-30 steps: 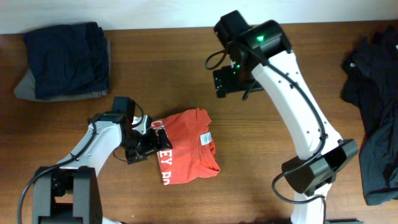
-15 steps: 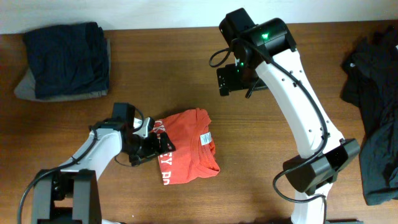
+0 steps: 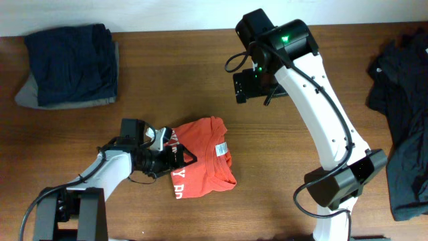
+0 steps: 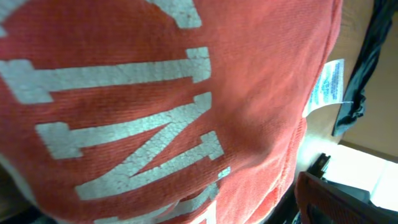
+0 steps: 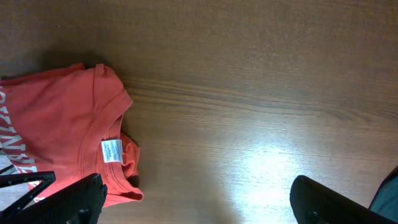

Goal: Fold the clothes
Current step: 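Grasp the folded red shirt's left edge with the left gripper, then carry the folded shirt leftward onto the navy garment stack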

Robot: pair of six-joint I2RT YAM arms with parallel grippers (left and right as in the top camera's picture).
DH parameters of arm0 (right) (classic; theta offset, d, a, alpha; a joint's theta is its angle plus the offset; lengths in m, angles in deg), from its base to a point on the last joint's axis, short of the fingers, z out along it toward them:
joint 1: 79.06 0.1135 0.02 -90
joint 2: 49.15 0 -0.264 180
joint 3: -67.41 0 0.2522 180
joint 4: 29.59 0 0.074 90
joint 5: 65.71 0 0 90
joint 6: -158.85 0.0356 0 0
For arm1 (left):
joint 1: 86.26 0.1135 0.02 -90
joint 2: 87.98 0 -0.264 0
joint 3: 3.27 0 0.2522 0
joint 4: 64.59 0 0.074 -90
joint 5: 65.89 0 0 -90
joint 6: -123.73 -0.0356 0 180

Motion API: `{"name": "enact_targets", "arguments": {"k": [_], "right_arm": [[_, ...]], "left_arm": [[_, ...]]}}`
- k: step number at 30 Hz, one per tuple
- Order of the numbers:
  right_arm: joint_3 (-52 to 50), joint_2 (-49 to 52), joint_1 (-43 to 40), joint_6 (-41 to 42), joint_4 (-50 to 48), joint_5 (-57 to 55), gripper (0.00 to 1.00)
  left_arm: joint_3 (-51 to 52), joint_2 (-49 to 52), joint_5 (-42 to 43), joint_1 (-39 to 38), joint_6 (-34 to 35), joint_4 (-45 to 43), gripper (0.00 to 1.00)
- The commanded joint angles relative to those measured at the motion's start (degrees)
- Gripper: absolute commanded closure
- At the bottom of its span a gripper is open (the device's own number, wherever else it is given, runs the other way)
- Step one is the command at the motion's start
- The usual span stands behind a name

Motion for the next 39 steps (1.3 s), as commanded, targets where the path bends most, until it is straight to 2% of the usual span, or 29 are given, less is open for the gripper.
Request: {"name": "enact_targets", "arguments": {"k": [1,10,17,21,23,26,29,32,36,39], "right_arm": [[0.3,-0.2,-0.2,-0.4,0.3,-0.5,0.01],[0.3,-0.2,-0.2,-0.4,0.3,0.4,0.01],[0.3,-0.2,-0.2,-0.4,0.3,0.4,0.01],[0.3,-0.2,-0.2,-0.4,0.3,0.4,0.01],[0.3,-0.2,-0.2,-0.4,0.3,0.4,0.01],[0.3,-0.2,-0.2,-0.4,0.3,0.4,0.01],[0.3,-0.2,-0.2,-0.4,0.3,0.4,0.01],[0.3,-0.1,-0.2,-0.8,0.3,0.4,0.01],[0.3,-0.1,-0.2,-1.1,0.3,0.4,0.01],[0.3,-0.1,-0.2,-1.7,0.3,0.4,0.01]], "left_arm": [[3.2,2.7,-4.5,-0.2,-0.7,0.1,0.01],[3.2,2.7,-4.5,-0.2,-0.5,-4.1,0.02],[3.2,2.7,-5.7,-0.2,-0.3,-8.3,0.37],[3.2,2.7,-8.9,-0.2,-0.3,-11.2,0.52],[3.2,2.7,-10.2,-0.2,-1.0,-13.0,0.55],[3.1,2.7,-10.1,-0.2,-1.1,-16.4,0.74],[2.6,2.7,-10.1,-0.2,-0.4,-20.8,0.82],[1.3,2.7,-10.6,-0.2,-0.5,-24.6,0.84],[-2.3,2.7,-13.4,-0.2,-0.5,-26.2,0.96],[-5.9,2.7,-17.4,-0.2,-0.5,-26.3,1.00]]}}
